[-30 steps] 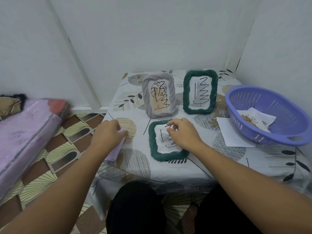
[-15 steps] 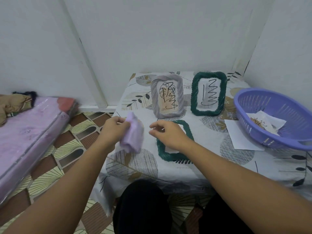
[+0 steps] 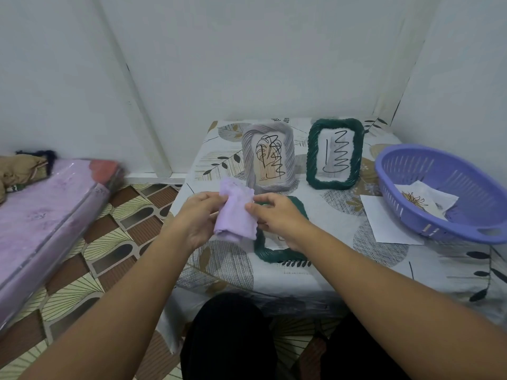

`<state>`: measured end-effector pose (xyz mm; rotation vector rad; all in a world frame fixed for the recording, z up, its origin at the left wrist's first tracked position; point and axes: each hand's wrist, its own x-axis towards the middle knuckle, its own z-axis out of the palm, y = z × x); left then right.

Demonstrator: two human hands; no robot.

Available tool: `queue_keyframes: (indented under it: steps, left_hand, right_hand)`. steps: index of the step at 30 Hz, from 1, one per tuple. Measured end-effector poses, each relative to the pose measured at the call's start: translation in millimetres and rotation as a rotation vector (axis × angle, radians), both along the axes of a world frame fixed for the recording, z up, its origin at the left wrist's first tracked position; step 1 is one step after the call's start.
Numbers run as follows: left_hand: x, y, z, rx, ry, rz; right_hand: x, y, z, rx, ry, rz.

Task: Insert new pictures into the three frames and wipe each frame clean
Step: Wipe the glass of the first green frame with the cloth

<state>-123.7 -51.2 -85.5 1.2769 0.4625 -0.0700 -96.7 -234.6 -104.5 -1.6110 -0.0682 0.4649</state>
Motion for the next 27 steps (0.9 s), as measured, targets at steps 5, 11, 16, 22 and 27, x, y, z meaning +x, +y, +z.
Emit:
queue_keyframes:
  steps: [5,11,16,22,27]
  left_hand:
    - [-0.3,0.8,2.2,0.129,-0.024,-0.093]
    - [0.3,8.1,7.9,0.582,-0.057,-0.201]
    - [6.9,5.5,12.1,1.088,-0.259,-0.319]
    - [14.5,0.5,9.9,1.162,-0.342,-0.387]
    - [19.1,-6.9,18.1,1.176,-0.470,-0.437]
  right_hand:
    - [5.3,-1.6,3.7,0.006,0.038,-0.077]
    - [9.4,-6.2,11.1,-0.064,-0.101,-0.131]
    - [13.9,-6.8,14.4,-0.095,-0.181,-0.041]
    - [14.6,-10.9,17.1,-0.165,-0.285,0.015]
    - [18.1,-13.2,21.8,-0.116,-0.332,0.006]
